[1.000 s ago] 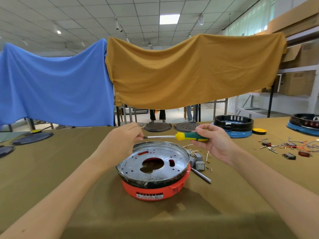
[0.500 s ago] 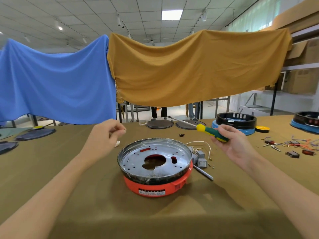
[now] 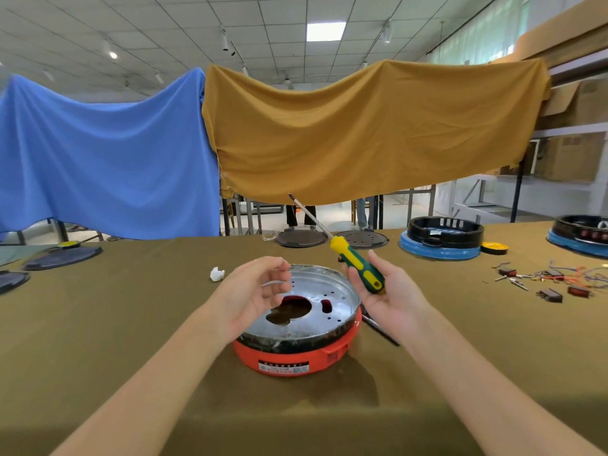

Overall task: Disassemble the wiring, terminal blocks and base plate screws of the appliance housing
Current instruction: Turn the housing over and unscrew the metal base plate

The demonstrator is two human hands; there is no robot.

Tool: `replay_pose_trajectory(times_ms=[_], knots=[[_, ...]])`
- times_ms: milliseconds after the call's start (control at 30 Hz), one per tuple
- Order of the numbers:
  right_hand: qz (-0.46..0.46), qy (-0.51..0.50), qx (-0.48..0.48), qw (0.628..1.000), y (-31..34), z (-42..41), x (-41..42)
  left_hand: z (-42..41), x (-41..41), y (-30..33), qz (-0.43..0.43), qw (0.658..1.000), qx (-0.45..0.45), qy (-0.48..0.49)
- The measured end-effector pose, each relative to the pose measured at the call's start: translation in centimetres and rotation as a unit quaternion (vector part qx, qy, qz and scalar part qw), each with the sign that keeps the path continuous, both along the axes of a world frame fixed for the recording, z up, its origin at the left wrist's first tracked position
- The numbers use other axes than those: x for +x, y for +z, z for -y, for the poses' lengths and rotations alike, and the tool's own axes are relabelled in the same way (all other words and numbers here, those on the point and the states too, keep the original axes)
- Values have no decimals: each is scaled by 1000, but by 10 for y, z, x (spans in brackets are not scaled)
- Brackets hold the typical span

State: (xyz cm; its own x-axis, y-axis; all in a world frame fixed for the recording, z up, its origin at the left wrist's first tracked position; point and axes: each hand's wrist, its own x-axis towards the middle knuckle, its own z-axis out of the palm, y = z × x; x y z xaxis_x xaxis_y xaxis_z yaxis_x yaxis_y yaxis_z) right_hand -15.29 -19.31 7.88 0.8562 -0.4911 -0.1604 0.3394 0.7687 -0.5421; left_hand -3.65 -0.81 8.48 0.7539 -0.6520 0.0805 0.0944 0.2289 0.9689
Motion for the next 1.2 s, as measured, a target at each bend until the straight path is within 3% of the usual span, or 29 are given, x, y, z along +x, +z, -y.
replay_pose_trajectory(times_ms=[233,400,533,667,767,833,933,1100,1200], knots=[[73,51,37,995,-1,-32,-3,20,-9,0,-138,988,-67,13],[121,162,35,979,-6,-42,-7,29,-11,-4,-147,985,-87,-1],[156,159,41,974,-7,-45,-6,32,-12,-7,-142,987,-73,3],[137,157,-57,976,-9,-41,-6,35,-13,-10,-141,988,-64,8],[40,103,-238,965,-13,-41,-1,37,-16,-9,-140,989,-54,0],[-33,24,-400,915,-15,-40,2,38,-19,-9,-132,990,-41,2],[-78,-84,-594,797,-16,-36,7,41,-24,-9,-107,994,-7,14],[-98,-190,-716,664,-20,-30,17,43,-30,-8,-90,995,26,36],[-86,-221,-733,637,-20,-29,17,45,-34,-5,-81,995,26,56]])
